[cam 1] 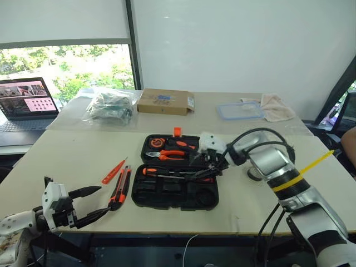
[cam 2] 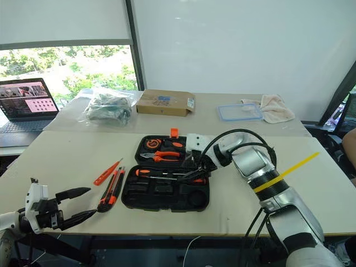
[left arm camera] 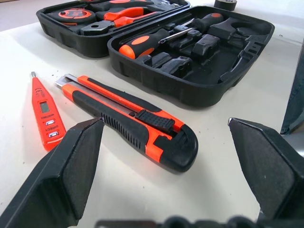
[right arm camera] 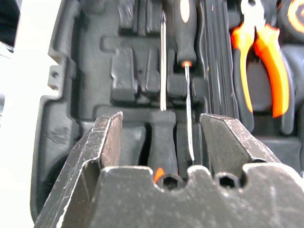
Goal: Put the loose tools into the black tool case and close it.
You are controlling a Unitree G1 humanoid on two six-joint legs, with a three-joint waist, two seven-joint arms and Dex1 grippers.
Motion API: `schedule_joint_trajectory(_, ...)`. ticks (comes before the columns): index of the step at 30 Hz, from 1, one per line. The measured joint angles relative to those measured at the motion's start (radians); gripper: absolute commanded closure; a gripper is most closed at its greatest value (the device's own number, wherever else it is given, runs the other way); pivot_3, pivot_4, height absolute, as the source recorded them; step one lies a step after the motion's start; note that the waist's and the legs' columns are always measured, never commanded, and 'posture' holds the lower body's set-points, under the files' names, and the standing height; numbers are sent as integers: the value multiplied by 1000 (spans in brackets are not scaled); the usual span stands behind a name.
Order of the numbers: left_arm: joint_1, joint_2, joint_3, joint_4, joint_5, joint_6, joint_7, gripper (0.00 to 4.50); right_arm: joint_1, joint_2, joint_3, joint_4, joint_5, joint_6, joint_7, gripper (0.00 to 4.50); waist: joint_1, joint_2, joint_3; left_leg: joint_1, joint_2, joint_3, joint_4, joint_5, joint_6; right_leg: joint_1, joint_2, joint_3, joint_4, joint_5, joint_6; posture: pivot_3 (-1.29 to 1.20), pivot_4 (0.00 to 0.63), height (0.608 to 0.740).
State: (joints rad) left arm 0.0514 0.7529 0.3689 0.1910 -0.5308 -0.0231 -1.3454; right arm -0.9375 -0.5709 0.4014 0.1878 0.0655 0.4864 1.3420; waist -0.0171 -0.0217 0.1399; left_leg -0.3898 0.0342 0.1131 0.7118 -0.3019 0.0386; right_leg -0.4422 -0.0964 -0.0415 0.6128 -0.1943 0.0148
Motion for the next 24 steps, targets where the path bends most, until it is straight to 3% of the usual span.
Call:
schedule_joint_trajectory(6,2,0,-17,-114,-1,53,55,0,67,52,9,22,-33,-48,-86,4455,2,0,0,0,0,0,0,0,0,0,-1,0,0,0,0,0,150,740)
schedule_joint_trajectory(14,2,0,-35,-213,-8,125,118,0,73,85,22,99,-89,-107,-149,4455,-1,0,0,0,0,0,0,0,-1,0,1,0,0,0,0,0,150,740)
schedule_joint_trajectory(24,0,0,-31,-176,-5,123,121,0,64,141,36,134,-147,-114,-172,4455,-8,0,0,3,1,0,-1,1,-2,1,2,1,2,-1,-1,0,150,740)
